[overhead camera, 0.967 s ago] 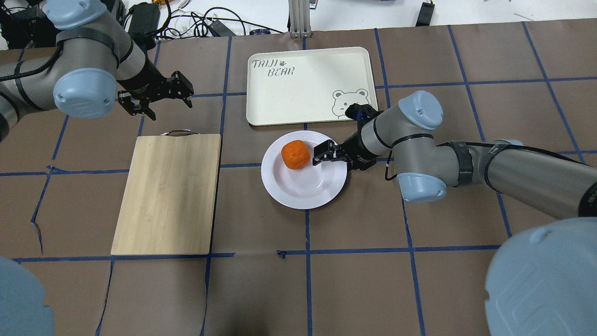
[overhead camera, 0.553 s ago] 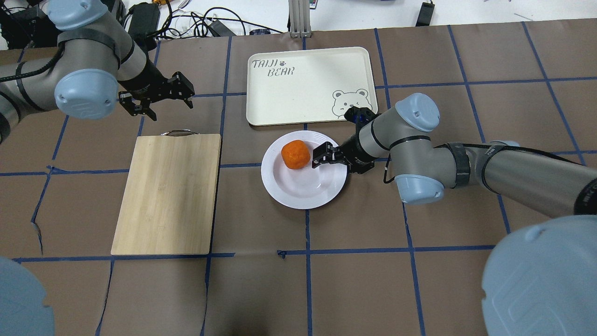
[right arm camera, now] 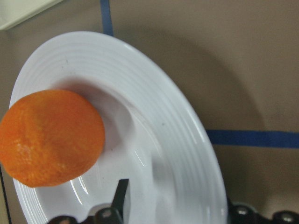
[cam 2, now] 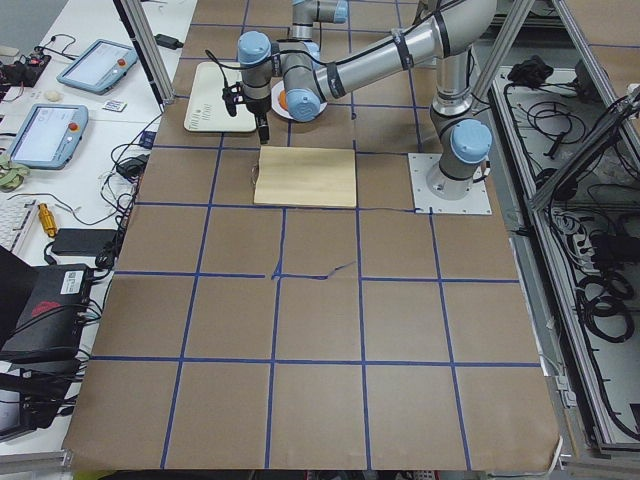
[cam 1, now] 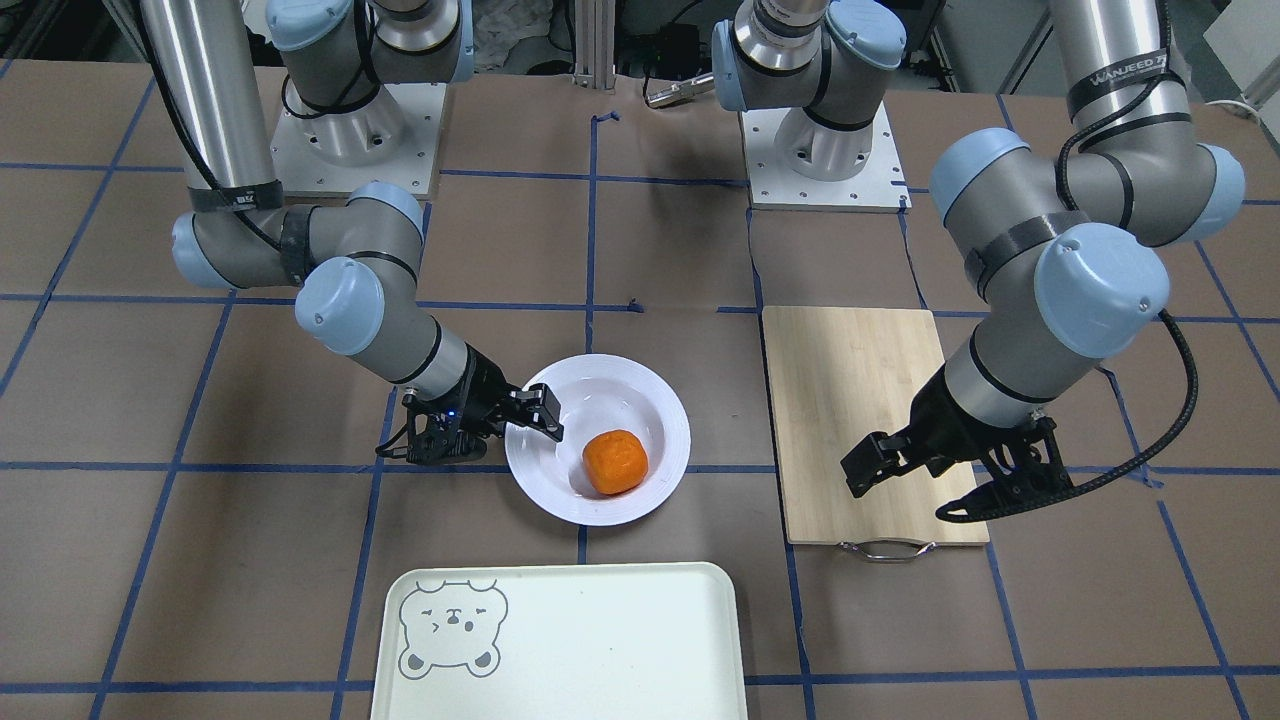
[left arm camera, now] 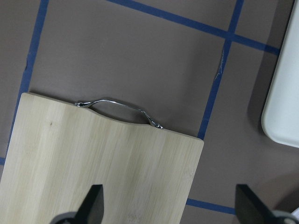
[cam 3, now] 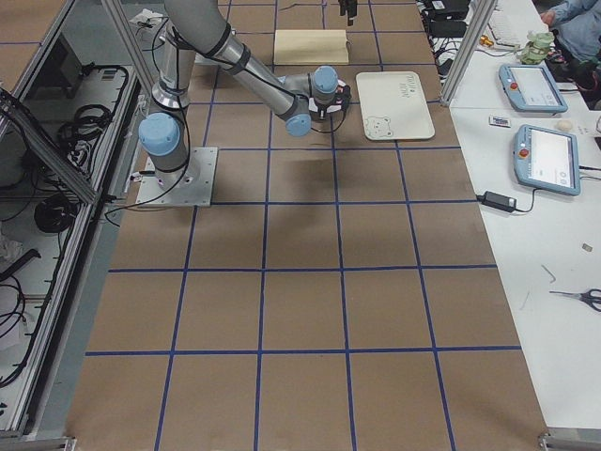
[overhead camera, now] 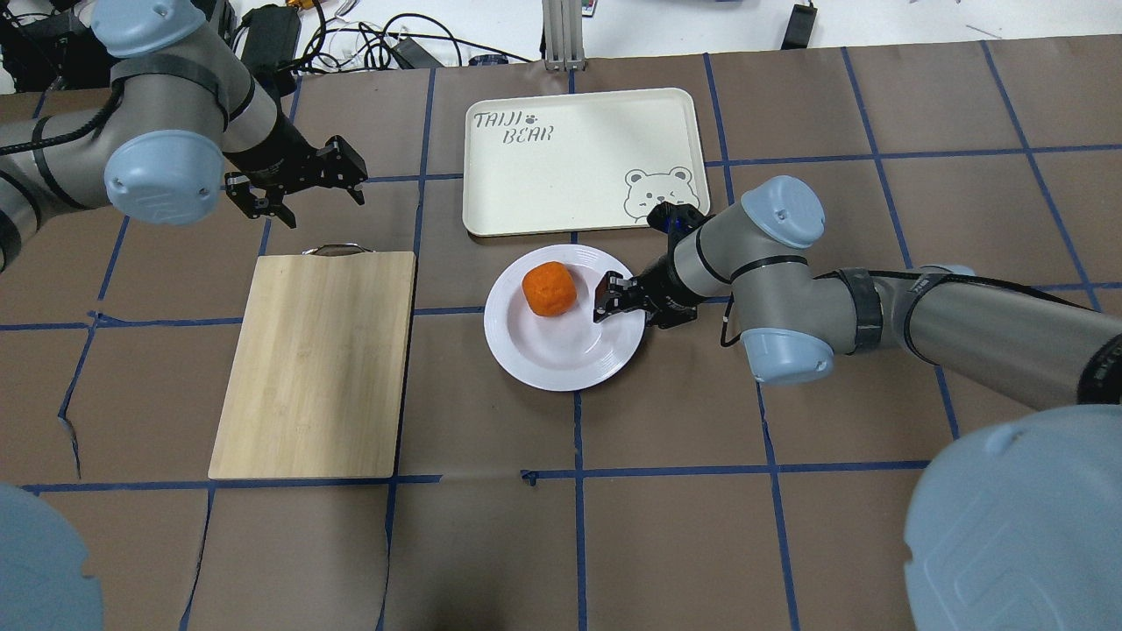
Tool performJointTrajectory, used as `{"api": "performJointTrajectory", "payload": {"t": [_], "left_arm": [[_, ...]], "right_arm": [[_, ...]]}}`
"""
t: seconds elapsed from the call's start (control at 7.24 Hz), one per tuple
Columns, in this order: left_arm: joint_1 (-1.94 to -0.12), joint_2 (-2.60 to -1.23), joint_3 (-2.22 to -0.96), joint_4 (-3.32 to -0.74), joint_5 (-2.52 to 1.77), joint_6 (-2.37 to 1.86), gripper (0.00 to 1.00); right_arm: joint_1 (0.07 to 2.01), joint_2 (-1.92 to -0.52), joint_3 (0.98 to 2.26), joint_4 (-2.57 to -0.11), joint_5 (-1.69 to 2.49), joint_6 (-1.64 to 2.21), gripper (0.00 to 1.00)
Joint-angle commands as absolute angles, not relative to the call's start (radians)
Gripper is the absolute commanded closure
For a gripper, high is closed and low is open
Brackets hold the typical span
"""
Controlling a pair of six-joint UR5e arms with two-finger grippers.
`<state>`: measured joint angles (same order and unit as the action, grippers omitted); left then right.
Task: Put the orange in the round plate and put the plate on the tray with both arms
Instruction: 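Grip the rim of the white plate with the right gripper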
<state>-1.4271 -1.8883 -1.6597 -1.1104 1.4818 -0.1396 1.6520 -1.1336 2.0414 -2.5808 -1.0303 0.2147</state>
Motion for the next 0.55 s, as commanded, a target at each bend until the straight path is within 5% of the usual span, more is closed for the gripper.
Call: {"api": "performJointTrajectory", "payload": {"t": [0.0,0.41], "left_arm": [[-1.427,-1.888,-1.66,-1.112,1.483,-0.14,0.0],[-1.428,-1.888,-1.658,-1.112,1.483,-0.14,0.0]], "right_arm": [[1.652,-1.143,2.034,-2.577,-1.04,0.225,0.96],[1.64,-1.154,2.017,-2.586,-1.02,0.236,1.0]]}}
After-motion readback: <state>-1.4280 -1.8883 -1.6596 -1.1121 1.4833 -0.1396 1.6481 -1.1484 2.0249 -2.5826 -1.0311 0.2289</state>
